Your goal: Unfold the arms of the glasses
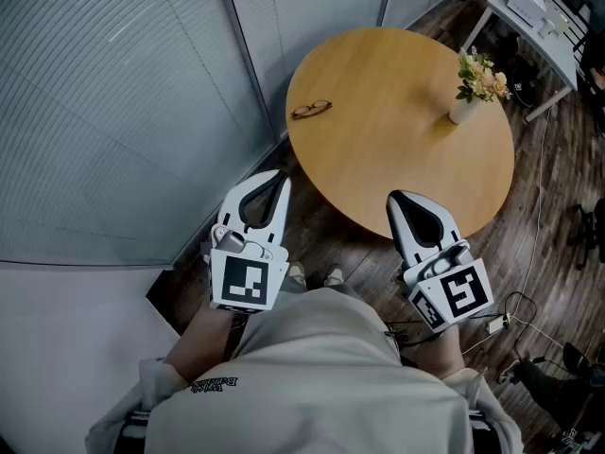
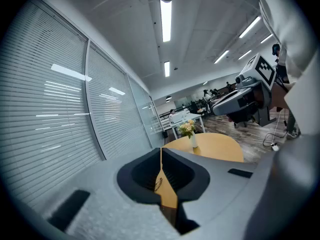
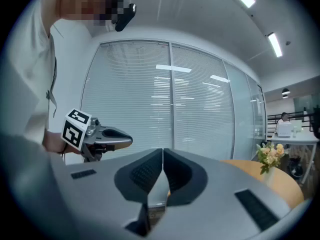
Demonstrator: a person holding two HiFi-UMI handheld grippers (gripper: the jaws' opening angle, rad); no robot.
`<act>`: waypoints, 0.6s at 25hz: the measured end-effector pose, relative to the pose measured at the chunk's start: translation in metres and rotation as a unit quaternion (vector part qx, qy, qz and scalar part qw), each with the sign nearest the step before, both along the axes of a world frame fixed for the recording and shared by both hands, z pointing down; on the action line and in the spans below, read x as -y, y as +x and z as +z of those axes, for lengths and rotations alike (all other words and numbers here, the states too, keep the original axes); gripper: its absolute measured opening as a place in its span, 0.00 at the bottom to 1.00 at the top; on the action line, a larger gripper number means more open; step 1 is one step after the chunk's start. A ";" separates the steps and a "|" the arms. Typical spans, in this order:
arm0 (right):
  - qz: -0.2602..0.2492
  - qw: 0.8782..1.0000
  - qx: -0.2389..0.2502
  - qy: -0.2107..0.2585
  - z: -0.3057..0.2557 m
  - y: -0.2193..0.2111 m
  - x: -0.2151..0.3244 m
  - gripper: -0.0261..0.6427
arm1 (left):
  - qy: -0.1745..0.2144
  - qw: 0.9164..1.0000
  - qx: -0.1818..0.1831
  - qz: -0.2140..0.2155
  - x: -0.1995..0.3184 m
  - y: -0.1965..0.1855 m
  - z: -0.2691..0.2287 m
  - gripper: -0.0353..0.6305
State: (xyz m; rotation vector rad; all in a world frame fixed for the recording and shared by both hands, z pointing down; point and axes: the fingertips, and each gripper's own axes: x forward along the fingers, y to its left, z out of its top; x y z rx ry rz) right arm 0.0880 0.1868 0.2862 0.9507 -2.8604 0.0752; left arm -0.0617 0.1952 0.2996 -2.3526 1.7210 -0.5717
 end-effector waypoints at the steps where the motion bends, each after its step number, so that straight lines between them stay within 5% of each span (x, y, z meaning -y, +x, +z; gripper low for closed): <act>1: 0.001 1.000 0.001 -0.001 0.001 0.001 0.001 0.08 | -0.001 1.000 0.001 0.000 0.001 0.001 0.000 0.10; 15: -0.004 1.000 0.013 -0.015 0.016 0.029 0.015 0.08 | -0.023 0.999 0.029 -0.008 0.013 0.024 0.022 0.10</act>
